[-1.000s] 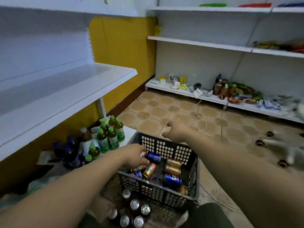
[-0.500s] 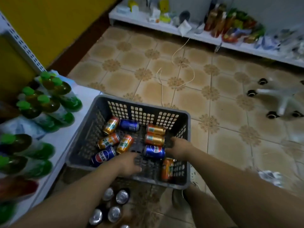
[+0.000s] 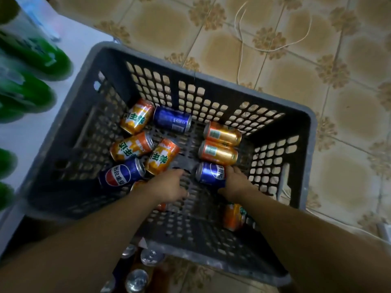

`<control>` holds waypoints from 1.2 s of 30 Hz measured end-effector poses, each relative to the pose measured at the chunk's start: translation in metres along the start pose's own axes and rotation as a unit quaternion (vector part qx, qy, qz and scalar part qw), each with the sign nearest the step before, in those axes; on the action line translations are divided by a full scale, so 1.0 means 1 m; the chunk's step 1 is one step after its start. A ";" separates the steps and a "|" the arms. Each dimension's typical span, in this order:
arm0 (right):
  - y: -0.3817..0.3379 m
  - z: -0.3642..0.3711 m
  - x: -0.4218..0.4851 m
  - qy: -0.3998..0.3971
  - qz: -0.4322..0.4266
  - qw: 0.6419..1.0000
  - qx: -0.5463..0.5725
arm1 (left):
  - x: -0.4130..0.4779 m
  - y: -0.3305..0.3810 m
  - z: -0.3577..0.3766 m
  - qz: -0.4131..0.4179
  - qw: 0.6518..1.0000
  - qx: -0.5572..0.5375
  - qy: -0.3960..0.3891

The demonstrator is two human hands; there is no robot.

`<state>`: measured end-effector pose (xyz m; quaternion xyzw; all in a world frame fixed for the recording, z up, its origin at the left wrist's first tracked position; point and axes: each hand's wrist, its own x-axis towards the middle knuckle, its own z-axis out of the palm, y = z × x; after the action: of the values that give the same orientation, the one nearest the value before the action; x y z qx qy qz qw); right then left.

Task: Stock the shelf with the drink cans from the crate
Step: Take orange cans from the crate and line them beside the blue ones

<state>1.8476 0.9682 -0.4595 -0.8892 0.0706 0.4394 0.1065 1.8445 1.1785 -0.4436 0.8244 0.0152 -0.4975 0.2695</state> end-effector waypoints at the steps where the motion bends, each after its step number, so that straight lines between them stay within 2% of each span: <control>1: 0.001 0.004 0.006 0.009 0.000 1.000 0.000 | 0.005 -0.002 0.002 0.002 1.000 -0.003 -0.003; 5: 0.007 0.011 0.015 0.042 -0.035 0.998 -0.020 | 0.015 -0.003 0.009 0.003 1.000 -0.004 -0.017; 9: -0.002 -0.002 -0.006 0.050 -0.070 0.994 0.073 | 0.002 0.002 0.006 0.010 1.000 -0.015 -0.008; 18: -0.078 -0.083 -0.159 0.102 -0.229 0.944 0.216 | -0.139 0.022 -0.040 0.107 0.982 -0.138 0.077; 22: -0.123 -0.129 -0.242 0.135 -0.284 0.893 0.321 | -0.241 0.038 -0.073 0.145 0.947 -0.216 0.189; 26: -0.173 -0.152 -0.325 0.131 -0.320 0.811 0.472 | -0.352 0.058 -0.098 0.181 0.887 -0.250 0.344; 31: -0.241 -0.175 -0.431 0.144 -0.418 0.784 0.436 | -0.475 0.044 -0.112 0.195 0.850 -0.239 0.426; 36: -0.313 -0.177 -0.532 0.149 -0.509 0.757 0.381 | -0.593 -0.001 -0.119 0.191 0.810 -0.224 0.508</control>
<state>1.7305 1.2435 0.1083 -0.7339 -0.2158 0.1194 0.6328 1.6416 1.3777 0.0898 0.8625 0.1030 0.0707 0.4904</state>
